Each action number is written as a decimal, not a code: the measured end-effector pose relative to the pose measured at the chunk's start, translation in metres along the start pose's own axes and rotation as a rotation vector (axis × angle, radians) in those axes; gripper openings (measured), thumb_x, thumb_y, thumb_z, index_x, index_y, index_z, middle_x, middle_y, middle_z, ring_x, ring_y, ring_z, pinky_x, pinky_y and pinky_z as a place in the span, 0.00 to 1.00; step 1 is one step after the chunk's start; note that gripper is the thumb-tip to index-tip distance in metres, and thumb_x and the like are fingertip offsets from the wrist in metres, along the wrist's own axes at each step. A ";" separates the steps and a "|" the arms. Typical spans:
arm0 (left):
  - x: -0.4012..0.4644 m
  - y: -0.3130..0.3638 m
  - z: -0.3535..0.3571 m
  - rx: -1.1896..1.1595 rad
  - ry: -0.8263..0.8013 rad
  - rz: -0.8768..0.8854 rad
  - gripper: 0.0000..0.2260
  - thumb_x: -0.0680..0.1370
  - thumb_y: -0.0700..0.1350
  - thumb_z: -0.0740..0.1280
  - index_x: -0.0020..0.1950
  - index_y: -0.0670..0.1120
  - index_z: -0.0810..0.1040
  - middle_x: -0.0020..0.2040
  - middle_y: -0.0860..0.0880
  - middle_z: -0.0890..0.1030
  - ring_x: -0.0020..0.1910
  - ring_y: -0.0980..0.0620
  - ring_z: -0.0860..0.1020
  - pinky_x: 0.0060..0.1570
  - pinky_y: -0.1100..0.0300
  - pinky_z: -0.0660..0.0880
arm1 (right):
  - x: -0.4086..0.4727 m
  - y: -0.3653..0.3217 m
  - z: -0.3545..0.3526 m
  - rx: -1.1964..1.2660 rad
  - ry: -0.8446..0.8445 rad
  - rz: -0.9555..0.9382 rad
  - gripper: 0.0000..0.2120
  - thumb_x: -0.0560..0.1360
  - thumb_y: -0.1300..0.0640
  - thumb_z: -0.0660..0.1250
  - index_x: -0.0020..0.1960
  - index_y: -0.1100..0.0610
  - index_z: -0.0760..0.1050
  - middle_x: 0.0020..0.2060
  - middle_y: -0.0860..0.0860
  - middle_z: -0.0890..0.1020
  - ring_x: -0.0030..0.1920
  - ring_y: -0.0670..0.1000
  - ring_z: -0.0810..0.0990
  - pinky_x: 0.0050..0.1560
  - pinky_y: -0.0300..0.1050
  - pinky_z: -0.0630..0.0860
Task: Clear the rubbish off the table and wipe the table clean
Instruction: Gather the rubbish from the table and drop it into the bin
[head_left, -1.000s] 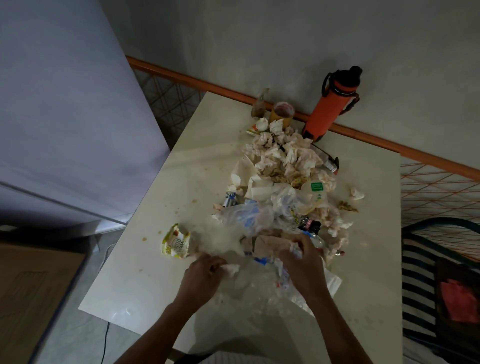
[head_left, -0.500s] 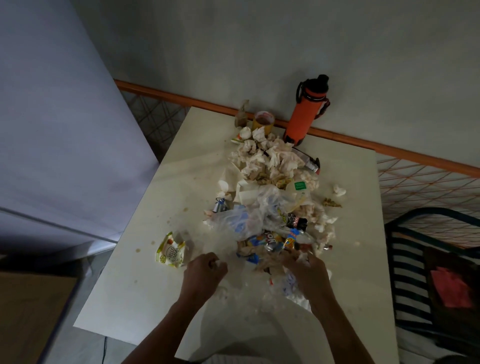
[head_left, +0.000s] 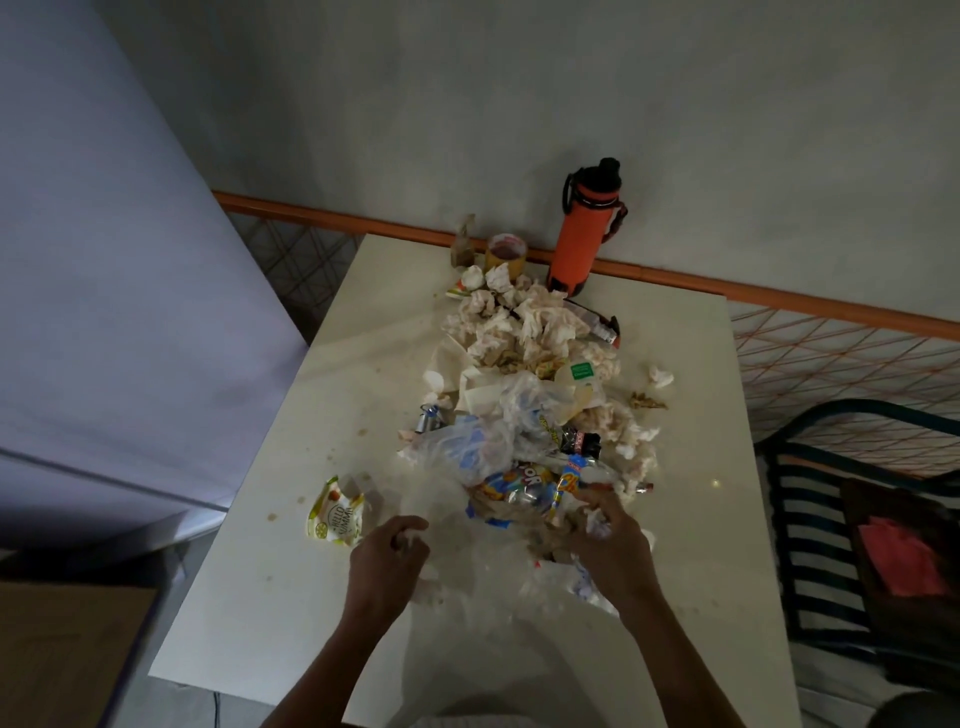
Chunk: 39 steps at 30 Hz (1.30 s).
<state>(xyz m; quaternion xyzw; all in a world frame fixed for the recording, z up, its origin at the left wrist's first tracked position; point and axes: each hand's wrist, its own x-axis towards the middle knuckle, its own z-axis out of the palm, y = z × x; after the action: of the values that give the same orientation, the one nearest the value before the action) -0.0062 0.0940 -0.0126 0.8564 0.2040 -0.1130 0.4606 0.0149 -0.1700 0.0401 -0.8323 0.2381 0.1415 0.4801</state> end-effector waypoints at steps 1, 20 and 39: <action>0.000 0.002 0.000 -0.011 -0.008 0.002 0.11 0.76 0.40 0.69 0.48 0.58 0.83 0.42 0.53 0.85 0.37 0.58 0.82 0.38 0.60 0.80 | 0.000 0.001 -0.001 -0.040 -0.001 0.009 0.18 0.68 0.62 0.73 0.54 0.46 0.80 0.45 0.45 0.82 0.42 0.47 0.81 0.37 0.35 0.74; -0.021 0.015 0.010 -0.090 -0.012 0.057 0.11 0.77 0.36 0.69 0.49 0.52 0.84 0.43 0.51 0.84 0.35 0.59 0.83 0.33 0.69 0.77 | -0.010 0.002 -0.007 -0.045 0.079 0.107 0.10 0.74 0.58 0.66 0.37 0.53 0.82 0.29 0.53 0.84 0.30 0.49 0.82 0.36 0.38 0.76; -0.028 0.018 0.017 -0.122 0.059 0.163 0.10 0.78 0.39 0.70 0.46 0.56 0.82 0.43 0.56 0.83 0.40 0.62 0.81 0.41 0.65 0.77 | -0.027 0.020 -0.029 0.322 0.120 0.198 0.00 0.70 0.61 0.70 0.41 0.57 0.80 0.31 0.58 0.81 0.33 0.58 0.79 0.41 0.60 0.81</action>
<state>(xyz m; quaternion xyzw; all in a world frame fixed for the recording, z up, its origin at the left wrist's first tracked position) -0.0234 0.0639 0.0017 0.8436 0.1538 -0.0372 0.5131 -0.0189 -0.1964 0.0524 -0.7242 0.3667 0.0983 0.5757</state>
